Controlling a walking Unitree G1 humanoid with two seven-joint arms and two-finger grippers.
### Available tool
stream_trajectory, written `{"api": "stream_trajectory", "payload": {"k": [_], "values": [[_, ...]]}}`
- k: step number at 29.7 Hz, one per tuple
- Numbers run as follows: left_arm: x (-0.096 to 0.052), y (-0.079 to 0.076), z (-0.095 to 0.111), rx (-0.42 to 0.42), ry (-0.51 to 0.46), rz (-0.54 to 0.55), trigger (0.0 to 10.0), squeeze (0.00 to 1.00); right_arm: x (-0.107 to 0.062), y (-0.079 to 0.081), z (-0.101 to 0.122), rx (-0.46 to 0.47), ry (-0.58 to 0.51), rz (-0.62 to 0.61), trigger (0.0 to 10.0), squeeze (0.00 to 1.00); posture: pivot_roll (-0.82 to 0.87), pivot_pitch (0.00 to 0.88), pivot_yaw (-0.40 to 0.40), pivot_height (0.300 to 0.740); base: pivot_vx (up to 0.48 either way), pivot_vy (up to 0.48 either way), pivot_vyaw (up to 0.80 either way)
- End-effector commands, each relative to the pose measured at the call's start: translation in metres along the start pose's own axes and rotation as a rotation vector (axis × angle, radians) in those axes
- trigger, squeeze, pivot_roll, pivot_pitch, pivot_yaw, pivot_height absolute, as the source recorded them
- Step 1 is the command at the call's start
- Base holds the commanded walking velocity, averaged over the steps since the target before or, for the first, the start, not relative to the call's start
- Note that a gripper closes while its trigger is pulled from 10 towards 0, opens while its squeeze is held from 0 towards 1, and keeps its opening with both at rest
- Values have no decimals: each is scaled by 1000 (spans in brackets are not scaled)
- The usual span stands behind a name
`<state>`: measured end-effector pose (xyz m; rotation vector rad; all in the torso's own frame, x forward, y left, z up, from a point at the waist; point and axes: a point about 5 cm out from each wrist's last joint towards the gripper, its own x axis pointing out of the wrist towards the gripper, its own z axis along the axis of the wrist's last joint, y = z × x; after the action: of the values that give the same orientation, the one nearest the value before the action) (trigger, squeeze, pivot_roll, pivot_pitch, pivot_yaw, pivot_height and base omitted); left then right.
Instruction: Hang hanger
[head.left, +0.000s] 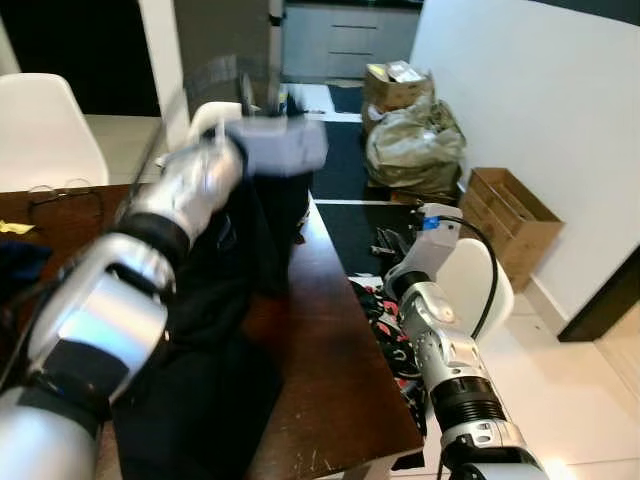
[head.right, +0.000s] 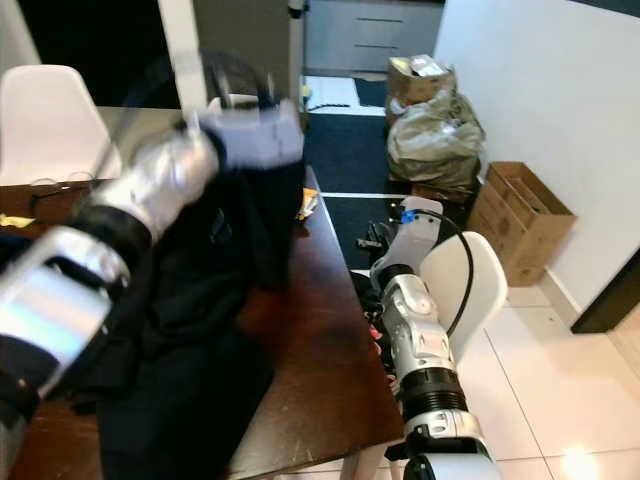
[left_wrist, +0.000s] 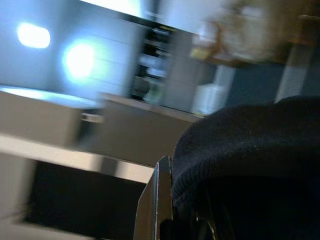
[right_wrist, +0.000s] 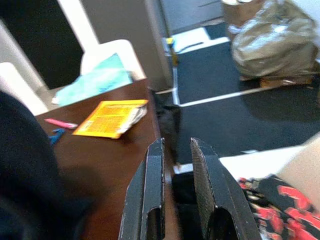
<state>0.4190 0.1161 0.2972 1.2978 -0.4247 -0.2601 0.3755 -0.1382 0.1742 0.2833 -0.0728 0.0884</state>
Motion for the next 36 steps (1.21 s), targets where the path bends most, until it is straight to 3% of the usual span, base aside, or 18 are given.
{"api": "stream_trajectory", "payload": {"k": [1,4,5,7,8,10,11,13,17,18,19,21,24,28,33,34,35,36], "values": [[2,8,11,-41,-67,1,10000,0,-1,1,-3,0,4,2,10000,0,101,76,-42,740,0,0,0],[-4,-3,18,-262,-146,31,10000,0,-2,0,-4,0,6,-4,10000,0,101,86,-39,740,0,0,0],[-4,-3,18,-262,-146,31,10000,0,-2,0,-4,0,6,-4,10000,0,101,86,-39,740,0,0,0],[-6,13,19,-396,-143,168,10000,0,-2,1,-4,-1,7,-4,10000,0,100,87,-37,740,0,0,0],[-6,13,19,-396,-143,168,10000,0,-2,1,-4,-1,7,-4,10000,0,100,87,-37,740,0,0,0],[-15,32,16,-611,-136,300,10000,0,-4,1,-5,-1,7,-3,10000,0,92,96,-31,740,0,0,0],[-15,32,16,-611,-136,300,10000,0,-4,1,-5,-1,7,-3,10000,0,92,96,-31,740,0,0,0],[-33,32,15,-883,-182,228,10000,0,-6,2,-7,-4,14,2,10000,0,96,101,-37,740,0,0,0],[-43,26,17,-928,-222,144,10000,0,-7,2,-8,-6,23,7,10000,0,97,100,-39,740,0,0,0],[-57,14,19,-910,-248,22,10000,0,-8,3,-11,-11,34,18,10000,0,104,104,-50,740,0,0,0],[-57,14,19,-910,-248,22,10000,0,-8,3,-11,-11,34,18,10000,0,104,104,-50,740,0,0,0],[-82,-14,19,-811,-236,-195,10000,0,-8,4,-13,-11,51,30,10000,0,109,105,-59,740,0,0,0],[-97,-35,22,-792,-201,-309,10000,0,-7,5,-15,-6,72,38,10000,0,113,104,-63,740,0,0,0],[-100,-48,23,-805,-157,-299,10000,0,-7,11,-20,-23,108,77,10000,0,109,103,-52,740,0,0,0],[-100,-56,5,-860,66,-93,10000,0,-23,22,-38,-164,252,255,10000,0,91,113,-41,740,0,0,0],[-101,-55,0,-920,99,-46,10000,290,-26,22,-37,-142,274,268,10000,0,86,116,-44,740,0,0,0],[-101,-55,0,-920,99,-46,10000,290,-26,22,-37,-142,274,268,10000,0,86,116,-44,740,0,0,0],[-105,-54,-1,-946,110,-40,10000,1000,-29,23,-33,-122,279,284,10000,0,85,109,-48,740,0,0,0]]}}
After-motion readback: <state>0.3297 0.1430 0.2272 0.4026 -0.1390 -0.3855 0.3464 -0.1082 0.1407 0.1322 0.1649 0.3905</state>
